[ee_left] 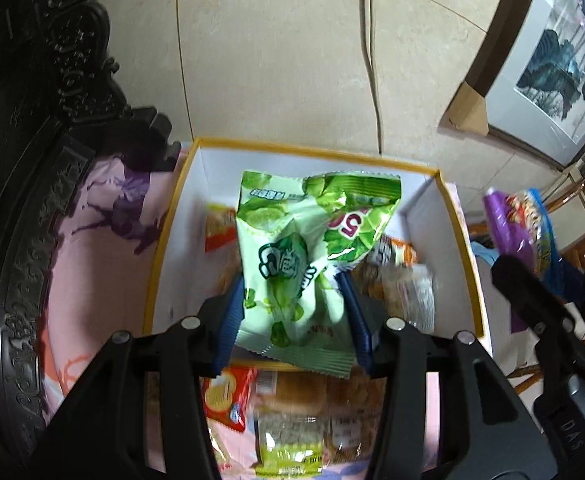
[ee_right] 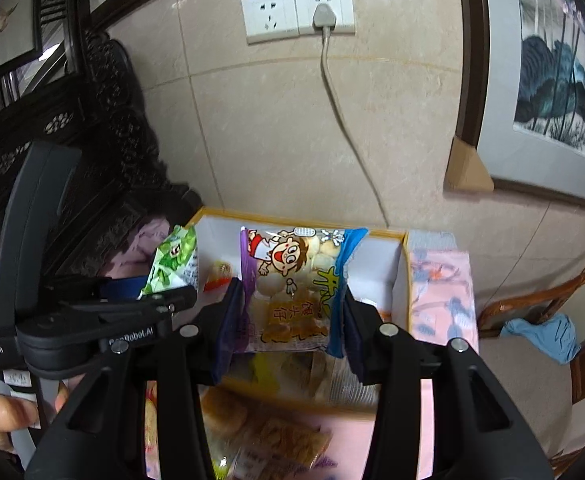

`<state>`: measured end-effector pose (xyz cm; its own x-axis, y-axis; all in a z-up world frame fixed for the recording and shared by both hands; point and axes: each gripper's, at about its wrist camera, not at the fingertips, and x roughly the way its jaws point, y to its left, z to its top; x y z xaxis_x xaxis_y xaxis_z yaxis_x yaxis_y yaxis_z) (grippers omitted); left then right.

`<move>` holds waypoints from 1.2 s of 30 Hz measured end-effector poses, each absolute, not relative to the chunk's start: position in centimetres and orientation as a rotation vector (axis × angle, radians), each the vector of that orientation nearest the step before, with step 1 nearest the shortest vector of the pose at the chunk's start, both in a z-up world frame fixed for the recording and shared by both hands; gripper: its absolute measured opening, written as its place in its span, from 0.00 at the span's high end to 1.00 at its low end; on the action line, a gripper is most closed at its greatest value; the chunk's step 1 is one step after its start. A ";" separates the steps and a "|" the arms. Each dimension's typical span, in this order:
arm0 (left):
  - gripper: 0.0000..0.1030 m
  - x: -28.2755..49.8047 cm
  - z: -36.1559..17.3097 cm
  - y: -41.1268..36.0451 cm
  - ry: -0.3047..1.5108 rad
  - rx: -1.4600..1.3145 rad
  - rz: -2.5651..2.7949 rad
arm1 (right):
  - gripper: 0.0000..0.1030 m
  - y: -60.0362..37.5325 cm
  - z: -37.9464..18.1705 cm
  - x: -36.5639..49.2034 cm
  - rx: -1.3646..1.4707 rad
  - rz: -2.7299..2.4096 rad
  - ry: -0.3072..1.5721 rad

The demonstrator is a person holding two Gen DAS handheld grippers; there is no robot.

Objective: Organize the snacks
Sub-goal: 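Carry both held bags into the yellow box and open both grippers, then grasp the long peanut bar with the left gripper while the right grasps a labelled clear bread bag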

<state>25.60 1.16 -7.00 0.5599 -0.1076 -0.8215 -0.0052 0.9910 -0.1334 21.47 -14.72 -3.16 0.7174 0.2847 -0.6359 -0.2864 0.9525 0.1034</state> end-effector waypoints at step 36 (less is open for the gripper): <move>0.06 8.4 -15.5 13.1 1.143 -0.210 0.220 | 0.19 -12.2 -24.0 12.8 0.071 0.294 1.177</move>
<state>8.36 13.12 -15.47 0.3984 0.0655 -0.9149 -0.2789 0.9589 -0.0528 12.81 -12.20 -24.00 0.3504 0.2638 -0.8987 -0.1901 0.9596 0.2075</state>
